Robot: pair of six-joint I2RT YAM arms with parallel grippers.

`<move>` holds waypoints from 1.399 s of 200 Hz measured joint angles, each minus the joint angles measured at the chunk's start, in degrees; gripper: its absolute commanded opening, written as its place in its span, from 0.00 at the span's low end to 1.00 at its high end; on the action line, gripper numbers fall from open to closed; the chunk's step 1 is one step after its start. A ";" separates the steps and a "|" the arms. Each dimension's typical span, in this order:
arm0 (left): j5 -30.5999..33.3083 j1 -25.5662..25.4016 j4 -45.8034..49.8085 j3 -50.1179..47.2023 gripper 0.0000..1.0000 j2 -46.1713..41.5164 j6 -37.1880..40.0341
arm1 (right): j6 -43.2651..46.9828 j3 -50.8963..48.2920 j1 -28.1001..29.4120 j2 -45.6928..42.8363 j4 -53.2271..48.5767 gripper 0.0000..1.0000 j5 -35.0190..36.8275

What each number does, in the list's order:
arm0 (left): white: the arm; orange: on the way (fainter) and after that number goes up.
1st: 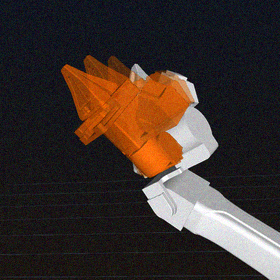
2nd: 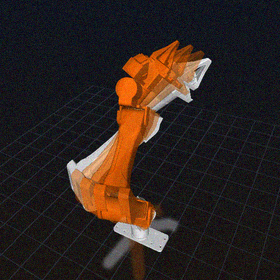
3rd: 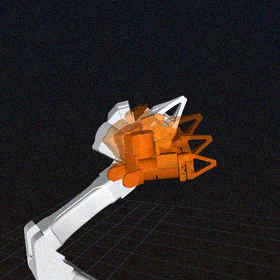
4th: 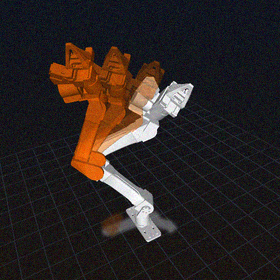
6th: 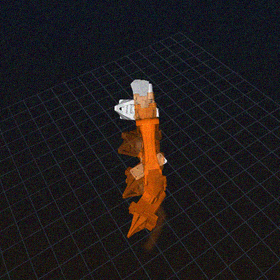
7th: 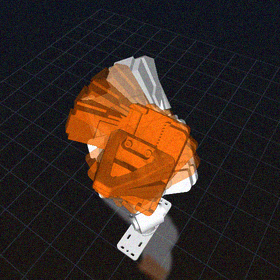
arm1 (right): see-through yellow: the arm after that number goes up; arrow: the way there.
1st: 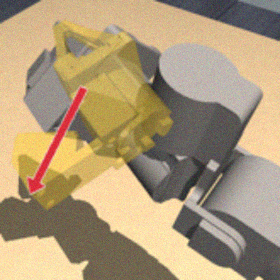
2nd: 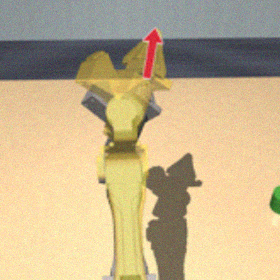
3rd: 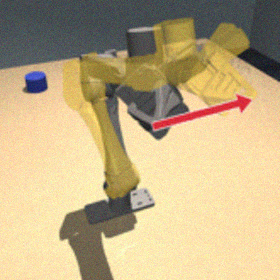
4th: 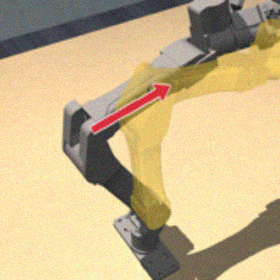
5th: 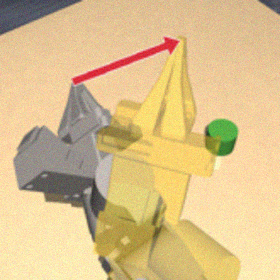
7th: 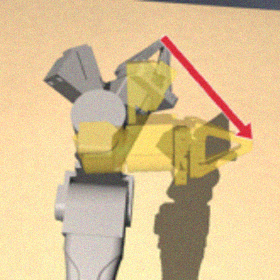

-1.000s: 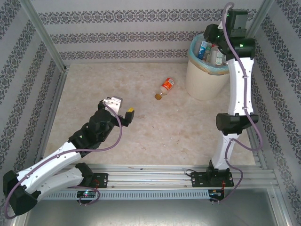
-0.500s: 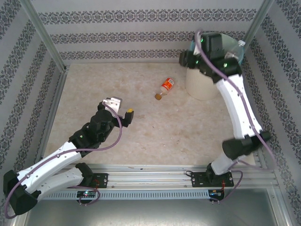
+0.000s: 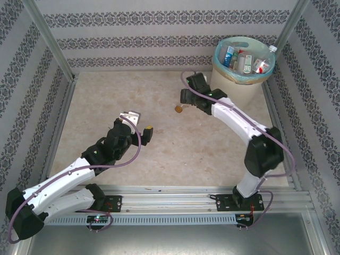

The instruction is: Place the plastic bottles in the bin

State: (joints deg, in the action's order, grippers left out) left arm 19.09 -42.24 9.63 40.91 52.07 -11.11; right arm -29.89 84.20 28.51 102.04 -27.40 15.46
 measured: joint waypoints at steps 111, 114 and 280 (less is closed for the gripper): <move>0.04 0.00 1.84 -0.02 0.96 -3.43 -1.42 | -22.53 2.78 3.08 20.17 7.78 0.77 4.00; 0.02 0.00 1.84 -0.02 0.96 -3.43 -1.42 | -22.51 3.02 3.08 20.44 7.89 0.77 3.96; -0.68 0.00 1.51 -0.31 0.97 -0.46 -1.66 | -11.56 12.07 -4.02 25.77 8.44 0.53 -7.89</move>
State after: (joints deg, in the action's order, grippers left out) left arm 18.41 -42.24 11.14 40.60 51.62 -12.78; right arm -41.45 96.27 24.49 127.81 -18.96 7.57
